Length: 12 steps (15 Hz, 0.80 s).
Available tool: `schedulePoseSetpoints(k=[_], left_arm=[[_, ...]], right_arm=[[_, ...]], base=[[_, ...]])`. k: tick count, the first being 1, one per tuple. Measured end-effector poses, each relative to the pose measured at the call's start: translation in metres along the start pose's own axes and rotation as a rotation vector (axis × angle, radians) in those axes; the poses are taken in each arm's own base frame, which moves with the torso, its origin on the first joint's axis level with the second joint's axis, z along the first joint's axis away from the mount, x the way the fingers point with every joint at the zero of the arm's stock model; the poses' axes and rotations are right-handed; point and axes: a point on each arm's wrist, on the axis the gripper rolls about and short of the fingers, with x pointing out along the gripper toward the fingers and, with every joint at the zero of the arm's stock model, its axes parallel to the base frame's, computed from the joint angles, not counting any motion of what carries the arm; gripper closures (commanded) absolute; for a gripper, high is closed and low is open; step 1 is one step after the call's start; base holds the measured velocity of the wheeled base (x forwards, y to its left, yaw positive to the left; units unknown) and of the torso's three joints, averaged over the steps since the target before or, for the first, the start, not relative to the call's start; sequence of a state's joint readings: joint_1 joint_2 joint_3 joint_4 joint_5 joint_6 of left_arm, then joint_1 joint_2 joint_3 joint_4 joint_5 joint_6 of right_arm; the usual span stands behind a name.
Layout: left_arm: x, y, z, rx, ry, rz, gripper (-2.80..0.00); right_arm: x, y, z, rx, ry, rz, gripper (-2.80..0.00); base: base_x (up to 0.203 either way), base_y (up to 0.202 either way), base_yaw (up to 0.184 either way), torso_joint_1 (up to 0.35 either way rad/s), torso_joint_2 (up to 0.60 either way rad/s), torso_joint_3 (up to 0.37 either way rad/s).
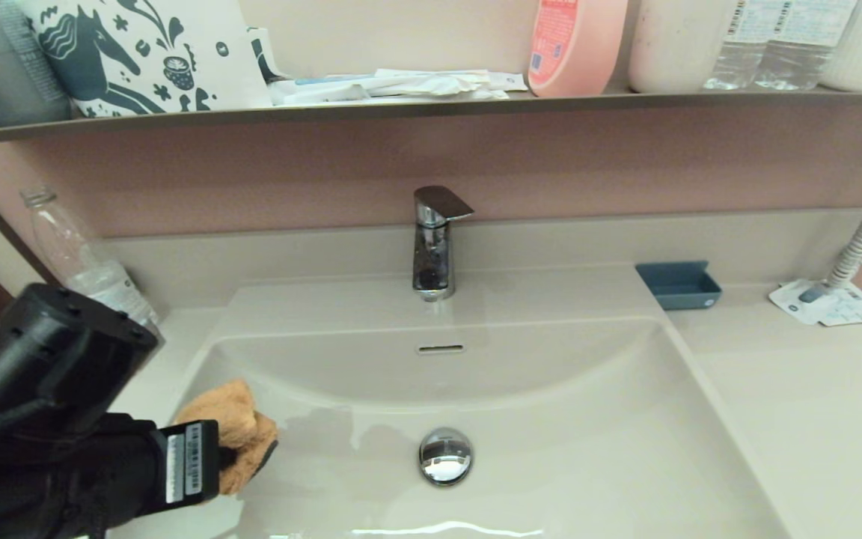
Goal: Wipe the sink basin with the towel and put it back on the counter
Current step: Wipe the sink
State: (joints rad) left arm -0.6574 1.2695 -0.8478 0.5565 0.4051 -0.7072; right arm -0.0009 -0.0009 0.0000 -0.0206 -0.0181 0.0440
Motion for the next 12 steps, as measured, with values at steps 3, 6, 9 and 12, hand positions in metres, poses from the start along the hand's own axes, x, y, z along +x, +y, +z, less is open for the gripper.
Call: schedulePoseSetpoints(k=[3,6,9,12], left_arm=[[0.023,-0.022,0.0,0.029,0.01,-0.008,0.0],[0.044,-0.036,-0.002,0.058,0.041,0.014,0.0],[0.049,-0.044,-0.009,0.095,0.071,0.018,0.0],[0.055,-0.06,-0.017,0.088,0.092,0.015,0.0]], right_arm=[[0.0,0.0,0.0,0.0,0.0,0.0,0.0],[0.0,0.0,0.0,0.0,0.0,0.0,0.0],[0.0,0.0,0.0,0.0,0.0,0.0,0.0],[0.0,0.0,0.0,0.0,0.0,0.0,0.0]], base=[[0.0,0.0,0.0,0.0,0.0,0.0],[0.0,0.0,0.0,0.0,0.0,0.0],[0.0,0.0,0.0,0.0,0.0,0.0],[0.0,0.0,0.0,0.0,0.0,0.0]])
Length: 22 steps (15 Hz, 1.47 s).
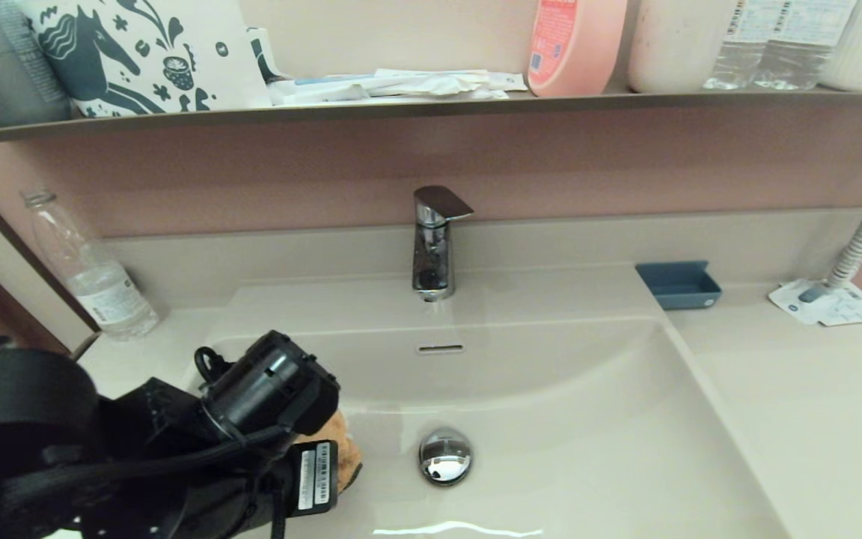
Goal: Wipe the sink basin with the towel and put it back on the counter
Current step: Wipe the sink
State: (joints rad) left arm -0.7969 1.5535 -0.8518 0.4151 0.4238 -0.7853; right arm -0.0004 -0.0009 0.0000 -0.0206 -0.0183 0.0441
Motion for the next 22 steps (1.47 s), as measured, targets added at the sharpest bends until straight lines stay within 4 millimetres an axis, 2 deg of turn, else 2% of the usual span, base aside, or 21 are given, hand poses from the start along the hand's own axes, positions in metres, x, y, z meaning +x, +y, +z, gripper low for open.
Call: schedulePoseSetpoints(k=[4,9,14,18,22], left_arm=[[0.035,-0.025,-0.008,0.05,-0.008,0.151,0.0],[0.069,-0.01,0.009,0.093,0.074,0.232,0.0],[0.1,-0.021,0.022,0.067,-0.005,0.184,0.0],[0.105,-0.04,0.024,0.088,-0.015,0.152,0.0],[0.107,-0.066,0.018,0.125,-0.021,0.111,0.0]], right_arm=[[0.0,0.0,0.0,0.0,0.0,0.0,0.0],[0.0,0.0,0.0,0.0,0.0,0.0,0.0],[0.0,0.0,0.0,0.0,0.0,0.0,0.0],[0.0,0.0,0.0,0.0,0.0,0.0,0.0],[0.0,0.0,0.0,0.0,0.0,0.0,0.0]], base=[[0.0,0.0,0.0,0.0,0.0,0.0],[0.0,0.0,0.0,0.0,0.0,0.0],[0.0,0.0,0.0,0.0,0.0,0.0],[0.0,0.0,0.0,0.0,0.0,0.0],[0.0,0.0,0.0,0.0,0.0,0.0]])
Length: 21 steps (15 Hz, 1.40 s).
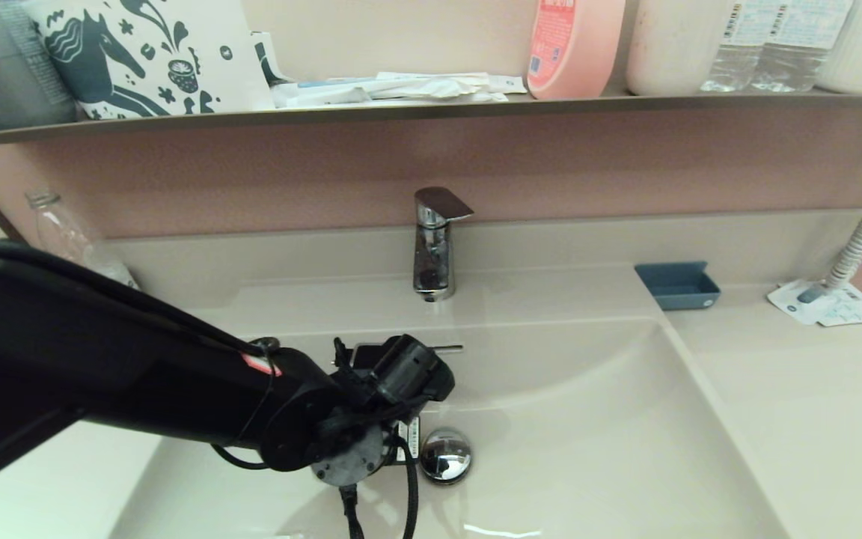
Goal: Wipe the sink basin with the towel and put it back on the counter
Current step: Wipe the sink
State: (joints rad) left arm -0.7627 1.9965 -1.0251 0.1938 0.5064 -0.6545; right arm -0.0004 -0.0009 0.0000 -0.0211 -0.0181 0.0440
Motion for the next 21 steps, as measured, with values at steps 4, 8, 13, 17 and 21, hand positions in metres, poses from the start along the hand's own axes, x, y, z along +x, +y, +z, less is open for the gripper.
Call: schedulePoseSetpoints(k=[4,8,13,17,21], left_arm=[[-0.008,-0.033,-0.002,0.026,-0.024,-0.05,0.0],[-0.02,-0.064,0.0,0.046,-0.056,-0.105,0.0],[-0.033,-0.088,-0.003,0.048,-0.042,-0.123,0.0],[-0.039,-0.106,-0.003,0.041,-0.041,-0.181,0.0],[-0.037,-0.109,-0.011,0.001,-0.06,-0.142,0.0]], right_arm=[[0.0,0.0,0.0,0.0,0.0,0.0,0.0],[0.0,0.0,0.0,0.0,0.0,-0.001,0.0],[0.0,0.0,0.0,0.0,0.0,0.0,0.0],[0.0,0.0,0.0,0.0,0.0,-0.001,0.0],[0.0,0.0,0.0,0.0,0.001,-0.001,0.0]], base=[[0.0,0.0,0.0,0.0,0.0,0.0],[0.0,0.0,0.0,0.0,0.0,0.0],[0.0,0.0,0.0,0.0,0.0,0.0],[0.0,0.0,0.0,0.0,0.0,0.0],[0.0,0.0,0.0,0.0,0.0,0.0]])
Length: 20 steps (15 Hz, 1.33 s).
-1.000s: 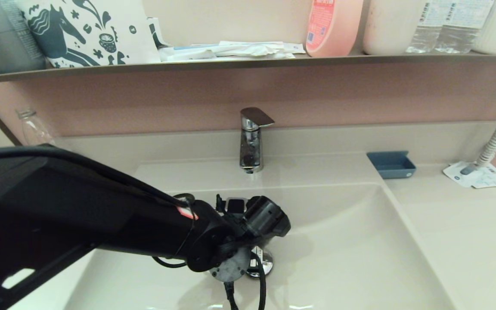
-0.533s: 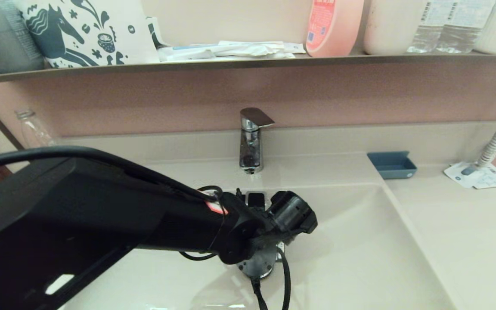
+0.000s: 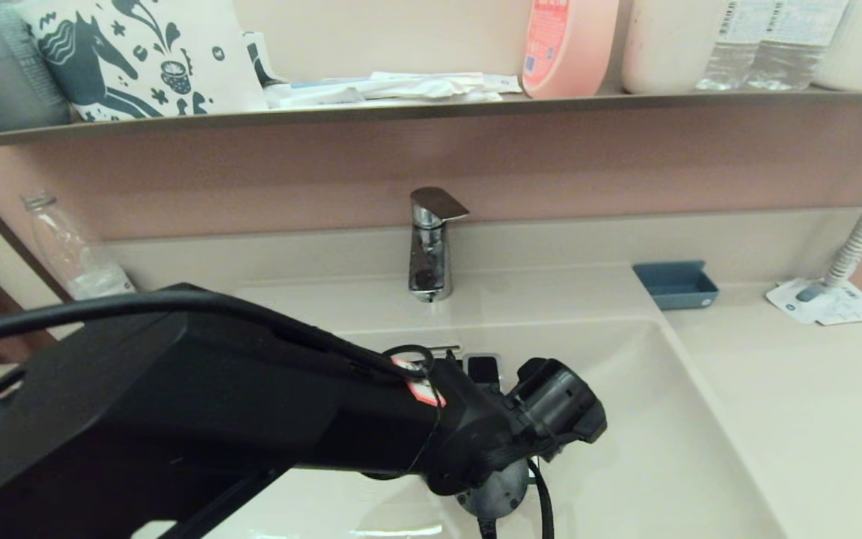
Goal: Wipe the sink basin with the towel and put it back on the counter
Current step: Wipe the sink
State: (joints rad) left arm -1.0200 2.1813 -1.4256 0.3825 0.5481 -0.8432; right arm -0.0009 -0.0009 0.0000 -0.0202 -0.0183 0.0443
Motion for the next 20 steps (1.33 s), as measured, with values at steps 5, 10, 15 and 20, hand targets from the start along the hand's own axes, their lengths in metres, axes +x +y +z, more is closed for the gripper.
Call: schedulePoseSetpoints(k=[5,10,15,20], left_arm=[[-0.007,-0.014,0.006,-0.017,-0.033,-0.042,0.0],[-0.007,-0.032,0.017,-0.097,-0.089,-0.045,0.0],[-0.022,-0.039,-0.007,-0.076,0.103,0.004,0.0],[-0.044,-0.028,-0.042,0.021,0.329,0.162,0.0]], right_arm=[[0.0,0.0,0.0,0.0,-0.001,0.0,0.0],[0.0,0.0,0.0,0.0,0.0,0.0,0.0],[0.0,0.0,0.0,0.0,-0.001,0.0,0.0],[0.0,0.0,0.0,0.0,-0.001,0.001,0.0]], base=[[0.0,0.0,0.0,0.0,0.0,0.0],[0.0,0.0,0.0,0.0,0.0,0.0],[0.0,0.0,0.0,0.0,0.0,0.0],[0.0,0.0,0.0,0.0,0.0,0.0]])
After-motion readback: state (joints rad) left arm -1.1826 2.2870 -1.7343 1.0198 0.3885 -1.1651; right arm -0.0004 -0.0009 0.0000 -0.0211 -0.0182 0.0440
